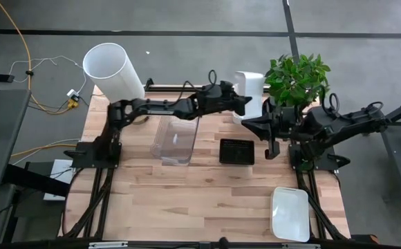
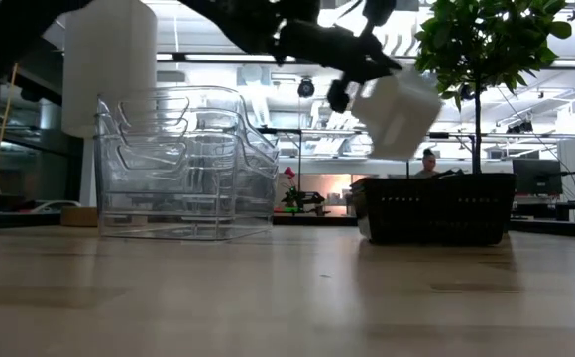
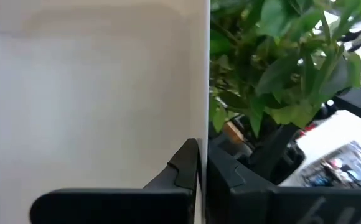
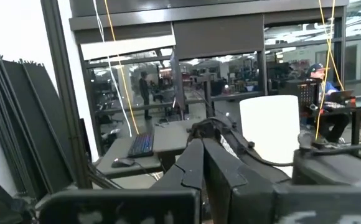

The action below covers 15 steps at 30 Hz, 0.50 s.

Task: Stack baskets by color
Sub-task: Stack the left white bin on top of the top white bin

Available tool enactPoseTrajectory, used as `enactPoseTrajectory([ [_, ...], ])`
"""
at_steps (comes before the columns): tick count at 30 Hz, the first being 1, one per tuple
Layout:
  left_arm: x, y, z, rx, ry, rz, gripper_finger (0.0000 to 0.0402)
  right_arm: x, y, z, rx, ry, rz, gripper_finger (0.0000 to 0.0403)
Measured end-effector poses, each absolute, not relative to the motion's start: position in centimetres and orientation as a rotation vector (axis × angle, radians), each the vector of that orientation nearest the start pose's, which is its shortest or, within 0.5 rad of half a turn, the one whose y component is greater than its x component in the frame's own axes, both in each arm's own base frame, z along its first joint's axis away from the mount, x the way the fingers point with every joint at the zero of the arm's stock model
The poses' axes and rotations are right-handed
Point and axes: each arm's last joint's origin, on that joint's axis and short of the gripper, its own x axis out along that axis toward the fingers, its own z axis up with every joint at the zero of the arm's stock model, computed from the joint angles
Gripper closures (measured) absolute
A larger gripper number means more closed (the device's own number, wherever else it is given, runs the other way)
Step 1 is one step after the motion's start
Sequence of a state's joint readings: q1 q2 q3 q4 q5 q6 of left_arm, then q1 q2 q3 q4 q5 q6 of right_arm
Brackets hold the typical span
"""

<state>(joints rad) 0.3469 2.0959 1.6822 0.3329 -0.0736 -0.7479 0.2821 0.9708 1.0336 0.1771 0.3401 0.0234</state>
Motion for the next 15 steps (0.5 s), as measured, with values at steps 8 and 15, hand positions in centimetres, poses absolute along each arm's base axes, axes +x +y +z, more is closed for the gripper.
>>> enactPoseTrajectory([
  [8, 49.4, 18.4, 26.5, -0.75, -0.076, 0.419, 0.0401, 20.4, 4.9, 41.6, 0.095, -0.211, -0.054, 0.0403],
  [15, 49.0, 19.4, 25.3, -0.743, -0.02, 0.505, 0.0401, 20.5, 4.9, 41.6, 0.094, -0.211, -0.053, 0.0403],
])
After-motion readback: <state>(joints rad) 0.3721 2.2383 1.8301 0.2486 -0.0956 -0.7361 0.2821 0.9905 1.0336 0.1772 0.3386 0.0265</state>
